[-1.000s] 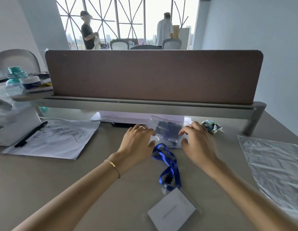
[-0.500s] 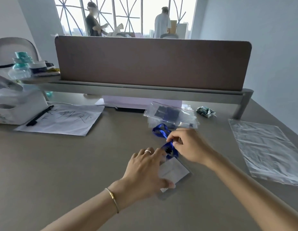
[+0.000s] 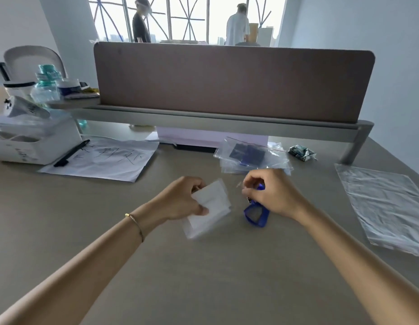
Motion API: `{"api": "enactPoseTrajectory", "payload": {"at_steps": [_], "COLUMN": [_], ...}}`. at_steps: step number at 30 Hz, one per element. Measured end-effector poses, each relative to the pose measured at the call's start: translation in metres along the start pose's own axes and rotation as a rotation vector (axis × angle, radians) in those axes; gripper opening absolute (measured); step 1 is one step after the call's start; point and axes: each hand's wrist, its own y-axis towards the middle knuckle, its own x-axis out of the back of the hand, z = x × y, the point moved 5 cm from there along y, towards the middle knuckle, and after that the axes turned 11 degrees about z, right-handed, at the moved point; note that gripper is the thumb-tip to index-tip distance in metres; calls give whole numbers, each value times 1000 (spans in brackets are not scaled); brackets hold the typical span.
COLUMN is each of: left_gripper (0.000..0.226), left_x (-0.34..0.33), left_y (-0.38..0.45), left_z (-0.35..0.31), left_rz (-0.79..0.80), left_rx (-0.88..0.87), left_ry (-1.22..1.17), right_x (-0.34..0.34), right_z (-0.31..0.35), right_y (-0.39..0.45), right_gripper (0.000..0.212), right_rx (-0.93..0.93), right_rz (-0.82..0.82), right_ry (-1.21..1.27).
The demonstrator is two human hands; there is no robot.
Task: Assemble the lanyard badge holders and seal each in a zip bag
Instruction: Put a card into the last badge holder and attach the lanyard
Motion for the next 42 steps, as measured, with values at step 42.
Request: {"api": "enactPoseTrajectory", "payload": {"at_steps": [42], "left_gripper": [35], "left_x": [8], "left_y": [71], "left_z": [-51], "left_rz": [-491], "left_rx": [-357], "left_ry": [-146], "right_x": [3], "right_z": [-14], "right_y": [42], "right_gripper": [21], "right_rx": [-219], "right_rz": [-103], "right_ry": [894]}}
